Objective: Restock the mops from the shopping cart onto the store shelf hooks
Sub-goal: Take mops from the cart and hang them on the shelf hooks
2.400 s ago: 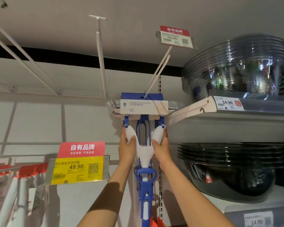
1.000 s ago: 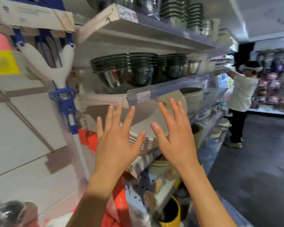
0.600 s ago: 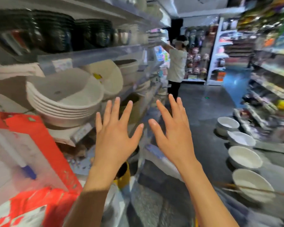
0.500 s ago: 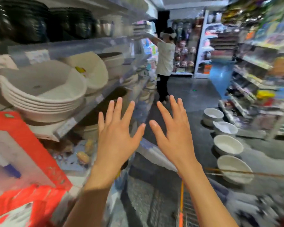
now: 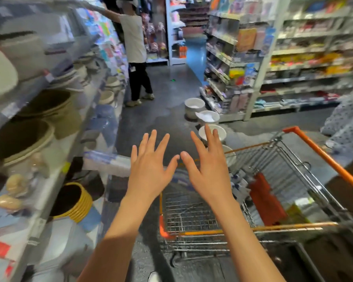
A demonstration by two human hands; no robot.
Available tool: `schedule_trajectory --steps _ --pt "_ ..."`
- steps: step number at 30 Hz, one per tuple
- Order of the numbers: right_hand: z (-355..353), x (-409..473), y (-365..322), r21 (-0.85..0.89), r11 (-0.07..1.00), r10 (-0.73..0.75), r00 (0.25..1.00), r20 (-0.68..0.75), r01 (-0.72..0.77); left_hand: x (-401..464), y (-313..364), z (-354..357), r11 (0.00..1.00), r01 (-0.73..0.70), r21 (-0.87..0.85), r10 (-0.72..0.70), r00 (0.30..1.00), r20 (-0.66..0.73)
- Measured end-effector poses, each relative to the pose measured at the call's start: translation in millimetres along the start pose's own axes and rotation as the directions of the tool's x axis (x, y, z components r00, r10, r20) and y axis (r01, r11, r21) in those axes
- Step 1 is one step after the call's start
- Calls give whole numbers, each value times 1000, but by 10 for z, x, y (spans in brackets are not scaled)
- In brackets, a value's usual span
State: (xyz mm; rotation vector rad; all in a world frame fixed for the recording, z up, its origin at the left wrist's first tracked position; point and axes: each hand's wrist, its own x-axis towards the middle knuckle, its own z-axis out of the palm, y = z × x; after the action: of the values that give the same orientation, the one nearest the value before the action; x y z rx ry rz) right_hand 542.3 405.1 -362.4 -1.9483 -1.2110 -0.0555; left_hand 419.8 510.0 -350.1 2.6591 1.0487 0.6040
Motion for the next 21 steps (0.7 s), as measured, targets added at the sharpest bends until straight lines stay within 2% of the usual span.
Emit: schedule_trajectory --steps 10,15,21 --pt "152 -123 982 -71 957 281 959 -18 -282 554 246 1135 986 -113 -119 141 955 260" --pt "442 16 1472 -74 891 448 894 -5 -447 930 157 1809 982 -149 -120 184 899 396" --pt "876 120 1983 -32 775 632 775 6 -632 1365 -1 2550 966 -206 -158 259 805 534"
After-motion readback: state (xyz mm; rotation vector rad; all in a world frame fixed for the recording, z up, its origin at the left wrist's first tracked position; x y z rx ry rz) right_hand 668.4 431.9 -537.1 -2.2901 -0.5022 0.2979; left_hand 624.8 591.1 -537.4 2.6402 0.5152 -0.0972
